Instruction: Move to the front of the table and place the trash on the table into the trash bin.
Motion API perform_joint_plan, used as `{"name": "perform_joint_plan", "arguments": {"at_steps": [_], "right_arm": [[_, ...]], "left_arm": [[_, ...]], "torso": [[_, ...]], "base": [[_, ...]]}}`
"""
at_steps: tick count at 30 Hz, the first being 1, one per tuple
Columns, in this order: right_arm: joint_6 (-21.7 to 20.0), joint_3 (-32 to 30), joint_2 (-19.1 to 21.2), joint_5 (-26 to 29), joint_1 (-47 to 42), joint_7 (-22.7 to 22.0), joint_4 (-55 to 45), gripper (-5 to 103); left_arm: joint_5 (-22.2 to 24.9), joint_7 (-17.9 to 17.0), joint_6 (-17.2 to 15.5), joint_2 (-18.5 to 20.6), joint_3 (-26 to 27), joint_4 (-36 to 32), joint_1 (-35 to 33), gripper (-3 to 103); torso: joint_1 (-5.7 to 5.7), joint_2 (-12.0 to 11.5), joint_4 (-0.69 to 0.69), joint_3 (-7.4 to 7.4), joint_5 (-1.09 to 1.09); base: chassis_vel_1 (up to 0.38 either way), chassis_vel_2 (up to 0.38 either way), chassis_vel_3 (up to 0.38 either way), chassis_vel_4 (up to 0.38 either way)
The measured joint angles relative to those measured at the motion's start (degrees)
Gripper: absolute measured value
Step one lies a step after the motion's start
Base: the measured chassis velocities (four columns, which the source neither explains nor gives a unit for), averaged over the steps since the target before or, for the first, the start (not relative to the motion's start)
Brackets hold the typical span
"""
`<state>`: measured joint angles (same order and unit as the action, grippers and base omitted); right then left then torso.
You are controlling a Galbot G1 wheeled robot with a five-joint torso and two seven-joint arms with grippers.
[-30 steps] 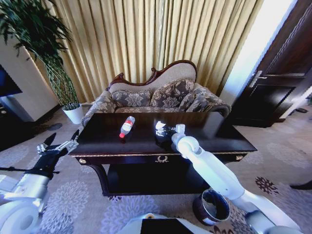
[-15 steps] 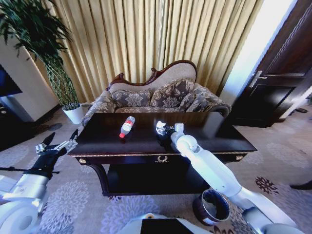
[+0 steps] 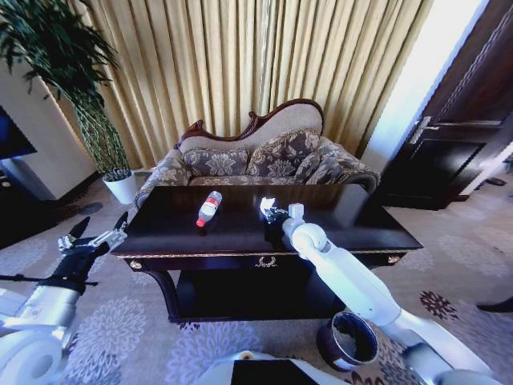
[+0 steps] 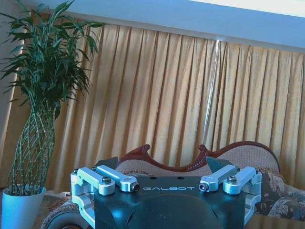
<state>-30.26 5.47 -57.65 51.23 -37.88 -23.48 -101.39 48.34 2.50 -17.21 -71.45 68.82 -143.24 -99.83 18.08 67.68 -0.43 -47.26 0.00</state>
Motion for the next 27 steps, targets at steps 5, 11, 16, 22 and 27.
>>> {"name": "perform_joint_plan", "arguments": {"at_steps": [5,11,16,22,27], "right_arm": [[0.05,-0.66,0.50,0.08,-0.88,-0.02,-0.82,0],[0.18,-3.44,1.62,0.90,-2.68,-1.14,-4.22,0],[1.87,-7.69,3.83,0.93,-5.72,-1.35,-8.29,0],[3.56,-20.25,9.21,0.71,-14.87,-0.20,-17.65,0],[6.52,-26.87,13.79,-1.65,-23.24,0.29,-22.93,0]], "left_arm": [[0.00,0.05,0.30,-0.17,0.00,0.00,-0.13,100],[0.00,0.05,0.34,-0.04,-0.04,0.00,0.11,100],[0.11,0.01,0.34,0.30,-0.04,0.00,0.29,100],[0.77,-0.03,0.33,0.97,-0.15,0.68,0.82,100],[2.09,-0.12,-0.18,1.14,-0.54,1.46,1.43,100]], "torso": [[0.00,0.00,0.00,0.00,0.00],[0.00,0.00,0.01,0.00,0.01],[0.00,0.00,-0.01,0.00,0.00],[0.00,0.00,-0.02,0.01,0.01],[-0.01,0.00,-0.01,0.01,0.01]], "base": [[0.000,0.000,0.000,0.000],[0.000,0.000,0.000,0.000],[0.000,0.000,0.000,0.000],[0.000,0.000,0.000,0.000],[0.000,0.000,0.000,0.000]]}}
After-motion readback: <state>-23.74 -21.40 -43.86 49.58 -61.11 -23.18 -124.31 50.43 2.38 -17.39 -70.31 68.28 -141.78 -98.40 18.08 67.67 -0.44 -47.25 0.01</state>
